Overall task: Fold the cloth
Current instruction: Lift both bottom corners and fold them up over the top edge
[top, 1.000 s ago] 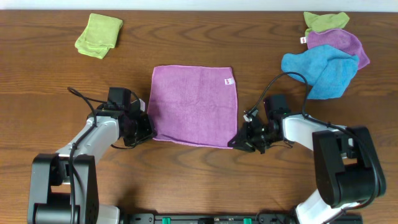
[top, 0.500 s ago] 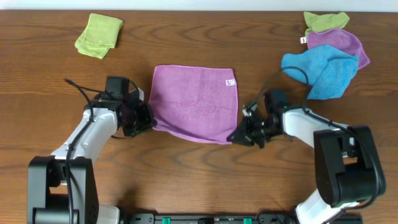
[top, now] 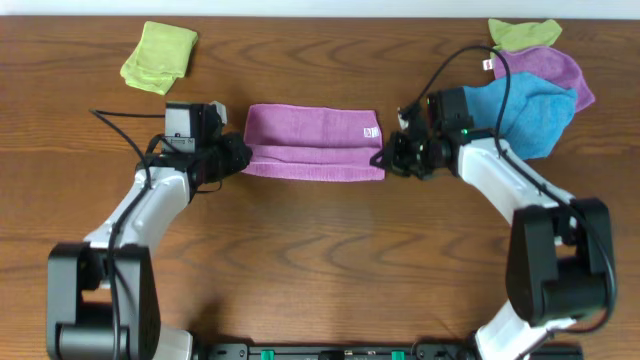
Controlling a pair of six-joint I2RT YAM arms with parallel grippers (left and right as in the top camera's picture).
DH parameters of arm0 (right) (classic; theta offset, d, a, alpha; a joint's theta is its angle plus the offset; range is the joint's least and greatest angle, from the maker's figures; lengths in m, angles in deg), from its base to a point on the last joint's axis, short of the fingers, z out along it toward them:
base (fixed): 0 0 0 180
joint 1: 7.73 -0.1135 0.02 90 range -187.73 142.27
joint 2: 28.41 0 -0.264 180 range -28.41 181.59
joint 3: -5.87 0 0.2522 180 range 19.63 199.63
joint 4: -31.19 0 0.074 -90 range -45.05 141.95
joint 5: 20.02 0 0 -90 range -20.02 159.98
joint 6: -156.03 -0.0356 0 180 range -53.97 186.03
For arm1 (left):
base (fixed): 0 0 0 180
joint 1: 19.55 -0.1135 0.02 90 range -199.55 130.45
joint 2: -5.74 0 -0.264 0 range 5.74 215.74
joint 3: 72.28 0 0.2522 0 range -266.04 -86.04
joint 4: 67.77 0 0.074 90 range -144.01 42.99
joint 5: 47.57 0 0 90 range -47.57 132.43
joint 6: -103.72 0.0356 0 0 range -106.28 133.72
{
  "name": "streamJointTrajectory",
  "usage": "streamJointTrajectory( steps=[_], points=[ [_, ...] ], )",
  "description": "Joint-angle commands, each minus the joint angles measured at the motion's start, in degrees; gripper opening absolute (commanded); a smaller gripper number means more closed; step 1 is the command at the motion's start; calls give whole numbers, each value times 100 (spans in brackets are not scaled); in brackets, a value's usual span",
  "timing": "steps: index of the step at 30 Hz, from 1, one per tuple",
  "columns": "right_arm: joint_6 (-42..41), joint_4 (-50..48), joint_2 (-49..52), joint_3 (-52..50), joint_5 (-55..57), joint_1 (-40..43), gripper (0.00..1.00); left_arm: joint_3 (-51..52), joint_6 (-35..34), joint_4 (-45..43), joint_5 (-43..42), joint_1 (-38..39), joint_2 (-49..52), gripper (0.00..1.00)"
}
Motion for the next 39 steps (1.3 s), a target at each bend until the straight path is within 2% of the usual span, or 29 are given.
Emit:
streamJointTrajectory(
  steps=[1, 12, 20, 25, 31, 39],
  points=[
    [-33, -20, 455, 466, 192, 181, 1, -361, -90, -133, 114, -20, 404, 6],
    [-33, -22, 1731, 2109, 278, 282, 2, -2463, -90, -55, 92, -166, 2124, 6],
    [-81, -15, 2251, 2894, 308, 358, 2, -3322, -90, 44, 39, -208, 2883, 6],
    [-74, 372, 2258, 2894, 7, 326, 2, -3427, 116, 632, -66, -208, 2935, 6],
    [-72, 859, 2256, 2894, -337, 332, 2, -3617, 732, 1674, 35, -284, 2629, 6],
    [232, 1663, 2240, 2894, -328, 343, 2, -3654, 925, 2026, 164, -326, 2627, 6]
  ],
)
